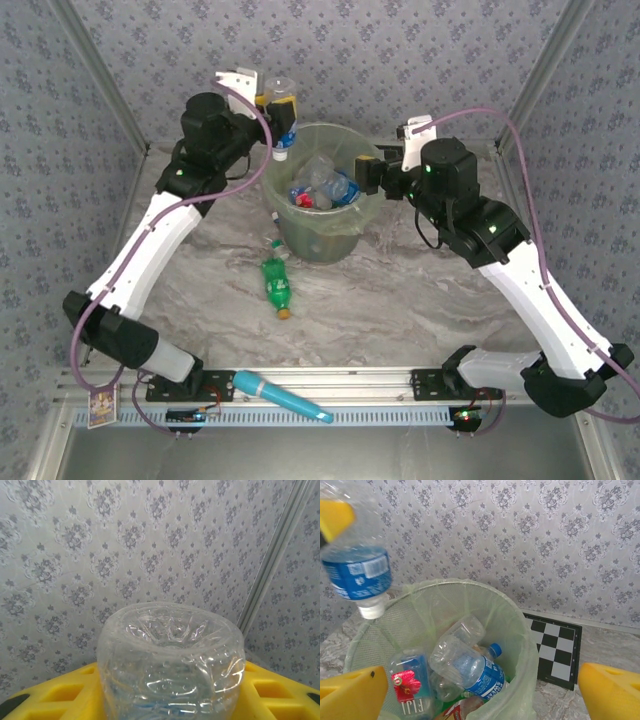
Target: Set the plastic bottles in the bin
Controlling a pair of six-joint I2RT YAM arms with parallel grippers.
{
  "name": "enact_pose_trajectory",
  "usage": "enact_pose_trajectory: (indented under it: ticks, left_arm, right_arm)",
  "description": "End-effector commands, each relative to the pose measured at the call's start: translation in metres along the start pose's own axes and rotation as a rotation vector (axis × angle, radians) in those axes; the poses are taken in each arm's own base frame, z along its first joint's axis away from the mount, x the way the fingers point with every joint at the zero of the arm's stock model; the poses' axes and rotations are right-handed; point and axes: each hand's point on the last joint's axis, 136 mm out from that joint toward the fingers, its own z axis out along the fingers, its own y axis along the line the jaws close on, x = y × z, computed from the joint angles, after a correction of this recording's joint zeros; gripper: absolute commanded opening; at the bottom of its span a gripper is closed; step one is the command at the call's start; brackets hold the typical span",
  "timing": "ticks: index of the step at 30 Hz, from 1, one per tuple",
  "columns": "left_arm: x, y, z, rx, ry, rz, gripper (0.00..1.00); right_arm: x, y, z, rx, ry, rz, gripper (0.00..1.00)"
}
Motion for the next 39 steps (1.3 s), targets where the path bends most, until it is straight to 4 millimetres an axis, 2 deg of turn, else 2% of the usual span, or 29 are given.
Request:
enact_pose_trajectory:
  ticks: [1, 7, 14, 17, 18, 19, 20, 27, 29, 39]
  left_arm:
    - [-0.012, -0.015, 0.011, 0.067, -0.072, 0.030, 0.50]
    - [0.007, -0.022, 0.035, 0.108, -0.046, 0.013, 0.50]
    - [0.023, -0.019, 0.058, 0.112, -0.014, 0.014, 0.51]
    - [0.027, -0.019, 0.060, 0.114, -0.004, 0.007, 0.59]
    - [0.026, -0.019, 0.060, 0.112, -0.004, 0.004, 0.67]
    - [0.027, -0.019, 0.059, 0.108, -0.001, 0.001, 0.84]
    - [0.026, -0.018, 0.057, 0.103, -0.002, -0.001, 0.91]
    - [0.014, -0.015, 0.040, 0.070, -0.008, 0.001, 0.94]
    - [0.009, -0.013, 0.034, 0.054, -0.017, 0.000, 1.00]
    - [0.003, -0.003, -0.003, -0.029, 0.016, -0.057, 1.00]
  right_arm:
    - [-0.007, -0.008, -0.008, 0.033, -0.024, 0.009, 1.00]
    - [-0.007, -0.010, -0.008, 0.041, -0.022, -0.001, 1.00]
    - [-0.006, -0.012, -0.005, 0.045, -0.010, -0.011, 1.00]
    - [-0.006, -0.013, -0.004, 0.047, -0.010, -0.012, 1.00]
    - [-0.006, -0.012, -0.003, 0.046, -0.008, -0.013, 1.00]
    - [-0.006, -0.013, -0.003, 0.045, -0.007, -0.015, 1.00]
    - [-0.006, -0.012, -0.002, 0.043, -0.005, -0.016, 1.00]
    - [-0.007, -0.011, 0.007, 0.031, -0.005, -0.013, 1.00]
    - [-0.009, -0.010, 0.009, 0.029, -0.012, -0.011, 1.00]
    - [-0.007, -0.002, 0.013, -0.010, -0.009, 0.005, 1.00]
